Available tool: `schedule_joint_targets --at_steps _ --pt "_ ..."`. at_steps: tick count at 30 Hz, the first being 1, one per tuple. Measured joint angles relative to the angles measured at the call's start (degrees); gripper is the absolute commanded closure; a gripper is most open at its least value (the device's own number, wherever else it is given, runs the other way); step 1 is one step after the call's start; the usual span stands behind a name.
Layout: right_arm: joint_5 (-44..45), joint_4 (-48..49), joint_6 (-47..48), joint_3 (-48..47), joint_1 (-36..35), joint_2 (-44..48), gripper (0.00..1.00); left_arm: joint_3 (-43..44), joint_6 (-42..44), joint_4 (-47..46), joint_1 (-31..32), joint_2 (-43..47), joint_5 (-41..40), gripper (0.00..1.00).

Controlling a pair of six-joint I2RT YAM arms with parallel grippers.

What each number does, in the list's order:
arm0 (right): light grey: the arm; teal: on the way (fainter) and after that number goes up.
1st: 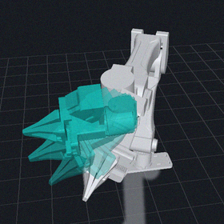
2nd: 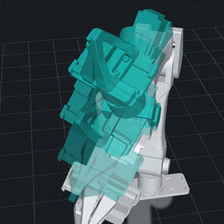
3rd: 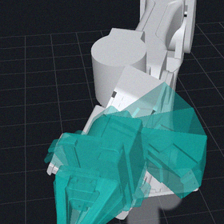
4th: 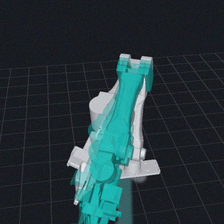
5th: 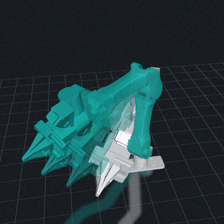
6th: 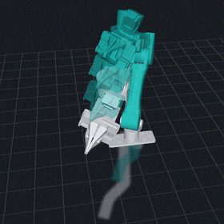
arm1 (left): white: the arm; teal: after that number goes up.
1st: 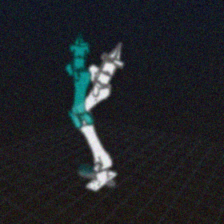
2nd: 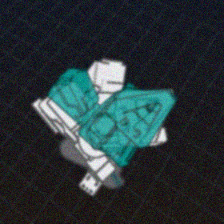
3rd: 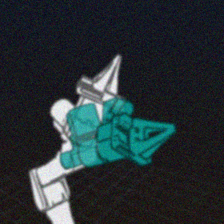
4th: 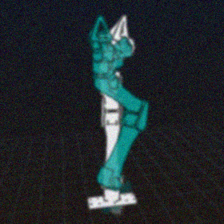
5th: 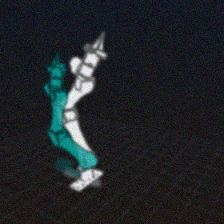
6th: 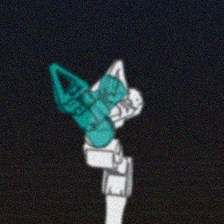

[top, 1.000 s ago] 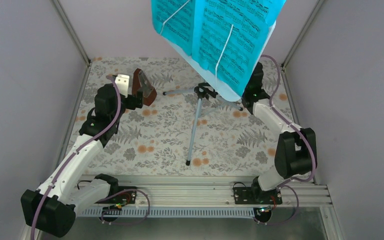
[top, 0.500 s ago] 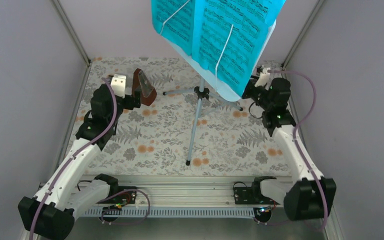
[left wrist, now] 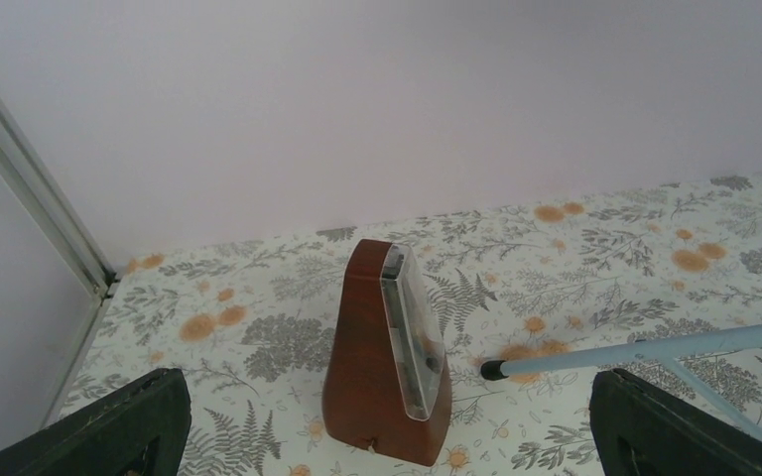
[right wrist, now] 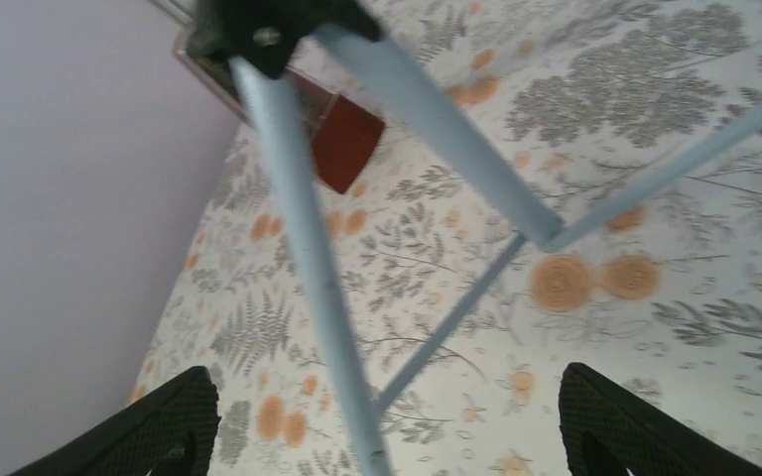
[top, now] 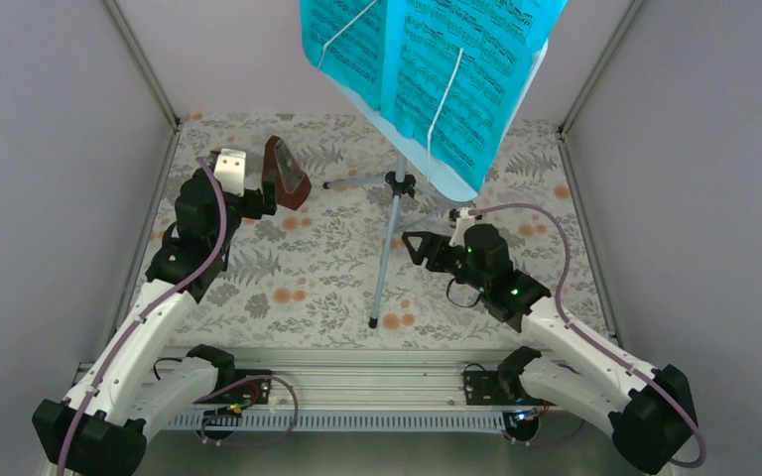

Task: Pack up the instrument practice props

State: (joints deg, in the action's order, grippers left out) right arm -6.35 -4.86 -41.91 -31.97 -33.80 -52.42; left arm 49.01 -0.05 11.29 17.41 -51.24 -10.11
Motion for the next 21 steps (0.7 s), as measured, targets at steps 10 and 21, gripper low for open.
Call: schedule_joint_targets --at_steps 10,21 --pt "13.16 6.95 -3.65 -2.67 -12.04 -5.99 0.21 0.0 0.55 -0.02 0.0 -0.79 -1.55 0.0" --pt "26.75 6.19 0.7 -15.3 -17.64 -23.8 0.55 0.0 0.76 0.02 0.0 -4.22 -1.7 0.0"
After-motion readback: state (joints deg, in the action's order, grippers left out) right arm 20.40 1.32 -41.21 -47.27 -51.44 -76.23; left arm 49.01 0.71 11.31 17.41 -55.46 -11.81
